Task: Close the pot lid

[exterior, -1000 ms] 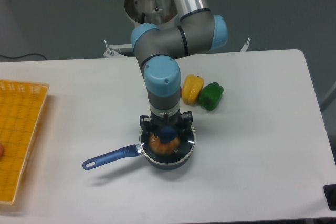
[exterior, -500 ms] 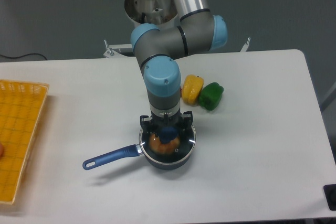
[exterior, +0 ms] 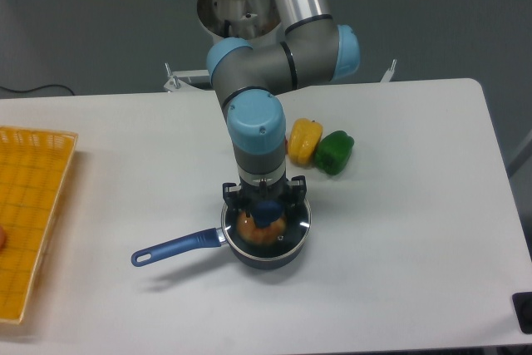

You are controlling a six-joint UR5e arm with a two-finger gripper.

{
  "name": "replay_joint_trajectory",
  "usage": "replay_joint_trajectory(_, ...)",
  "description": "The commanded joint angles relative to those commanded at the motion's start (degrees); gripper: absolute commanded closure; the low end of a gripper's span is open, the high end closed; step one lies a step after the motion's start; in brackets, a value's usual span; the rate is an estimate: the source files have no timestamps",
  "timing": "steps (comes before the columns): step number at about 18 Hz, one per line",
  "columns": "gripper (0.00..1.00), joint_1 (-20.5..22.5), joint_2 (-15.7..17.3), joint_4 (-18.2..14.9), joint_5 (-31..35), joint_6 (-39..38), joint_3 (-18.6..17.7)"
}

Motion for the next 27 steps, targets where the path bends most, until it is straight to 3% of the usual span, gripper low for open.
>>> replay_joint_trajectory(5, 0.00, 0.00, 0.09, -0.09, 0.00, 0.09, 0.00)
replay_joint_trajectory(9, 0.00, 0.09, 1.05, -0.26, 0.78, 1.14, 0.52)
replay_joint_trajectory(18, 0.00, 3.25, 5.27, -1.14, 1.67, 17.03, 2.02)
replay_joint_trajectory(23, 0.00, 10.97, 8.43, -9.12, -0.96, 36.44, 2.90)
replay_joint_trajectory(27, 0.00, 17.12, 8.96, -13.09, -0.97, 52.51, 4.04)
